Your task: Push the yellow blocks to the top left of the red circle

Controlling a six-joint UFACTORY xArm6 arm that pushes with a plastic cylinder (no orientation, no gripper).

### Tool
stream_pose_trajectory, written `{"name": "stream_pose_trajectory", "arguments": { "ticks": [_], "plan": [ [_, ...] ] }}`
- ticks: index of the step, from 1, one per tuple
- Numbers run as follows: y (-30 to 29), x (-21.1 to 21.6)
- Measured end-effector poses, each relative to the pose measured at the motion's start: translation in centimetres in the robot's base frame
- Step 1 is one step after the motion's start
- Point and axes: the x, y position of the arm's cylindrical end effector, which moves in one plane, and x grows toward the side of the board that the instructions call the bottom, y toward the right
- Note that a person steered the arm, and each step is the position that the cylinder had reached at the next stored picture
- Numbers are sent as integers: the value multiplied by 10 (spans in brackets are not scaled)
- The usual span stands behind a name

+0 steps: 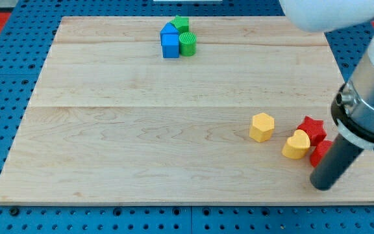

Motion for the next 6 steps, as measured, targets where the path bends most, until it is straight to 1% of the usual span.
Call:
{"name": "stream_pose_trajectory", "arguments": {
  "ticks": [1,2,3,4,5,6],
  "plan": [
    [17,8],
    [62,-11],
    [10,-28],
    [10,-48],
    [-7,-49],
    [-37,-54]
  ]
}}
